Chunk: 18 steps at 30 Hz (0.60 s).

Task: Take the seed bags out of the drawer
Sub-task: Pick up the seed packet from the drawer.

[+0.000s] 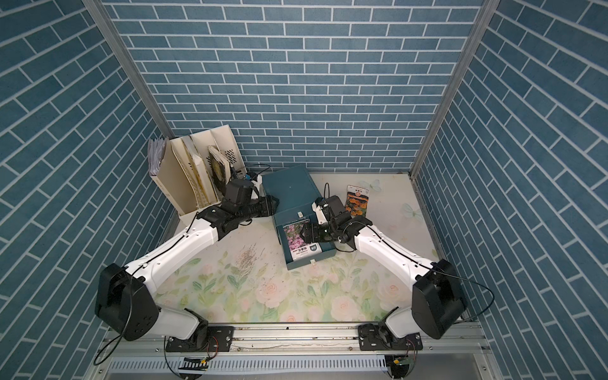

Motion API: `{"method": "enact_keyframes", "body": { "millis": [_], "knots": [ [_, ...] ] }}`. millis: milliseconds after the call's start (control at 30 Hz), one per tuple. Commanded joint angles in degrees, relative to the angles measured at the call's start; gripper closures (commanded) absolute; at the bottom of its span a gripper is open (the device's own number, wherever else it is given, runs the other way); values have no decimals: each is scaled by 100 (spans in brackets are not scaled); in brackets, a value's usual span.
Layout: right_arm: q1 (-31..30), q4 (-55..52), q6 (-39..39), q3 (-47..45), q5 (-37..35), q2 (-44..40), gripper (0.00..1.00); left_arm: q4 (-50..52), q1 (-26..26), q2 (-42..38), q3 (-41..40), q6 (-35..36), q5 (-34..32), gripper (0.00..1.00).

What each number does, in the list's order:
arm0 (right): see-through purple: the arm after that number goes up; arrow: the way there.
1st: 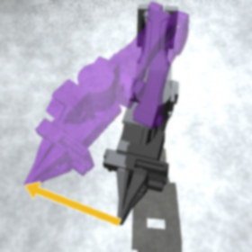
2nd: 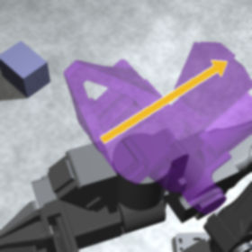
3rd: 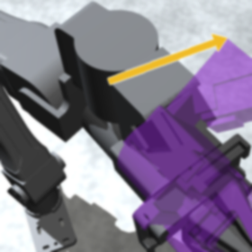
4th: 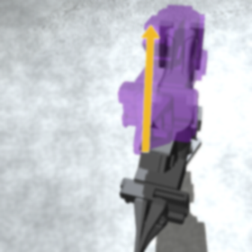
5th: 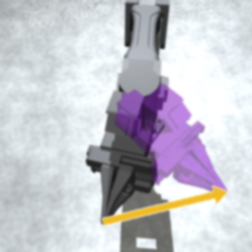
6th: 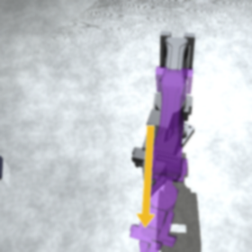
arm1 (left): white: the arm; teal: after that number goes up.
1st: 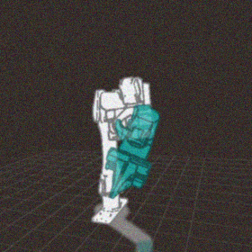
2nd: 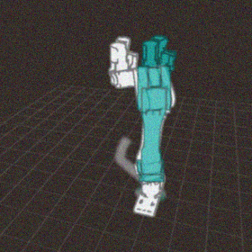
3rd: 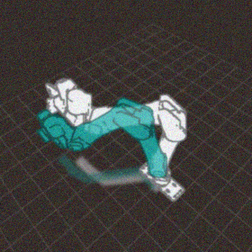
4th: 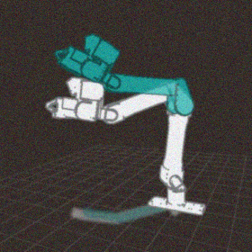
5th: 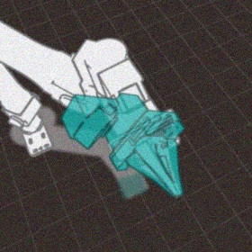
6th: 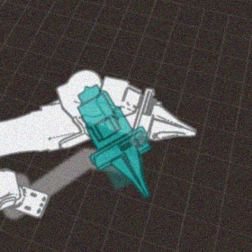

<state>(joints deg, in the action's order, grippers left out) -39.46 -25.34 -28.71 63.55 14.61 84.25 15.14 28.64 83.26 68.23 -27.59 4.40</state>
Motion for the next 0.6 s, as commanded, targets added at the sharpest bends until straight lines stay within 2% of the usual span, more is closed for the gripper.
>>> {"method": "enact_keyframes", "body": {
  "millis": [0,567],
  "knots": [
    [16,-217,399,174,-104,174,18,429,19,155,34,60,46,36],
    [13,-120,499,316,-467,825,19,423,21,267,86,89,90,36]
  ]
}}
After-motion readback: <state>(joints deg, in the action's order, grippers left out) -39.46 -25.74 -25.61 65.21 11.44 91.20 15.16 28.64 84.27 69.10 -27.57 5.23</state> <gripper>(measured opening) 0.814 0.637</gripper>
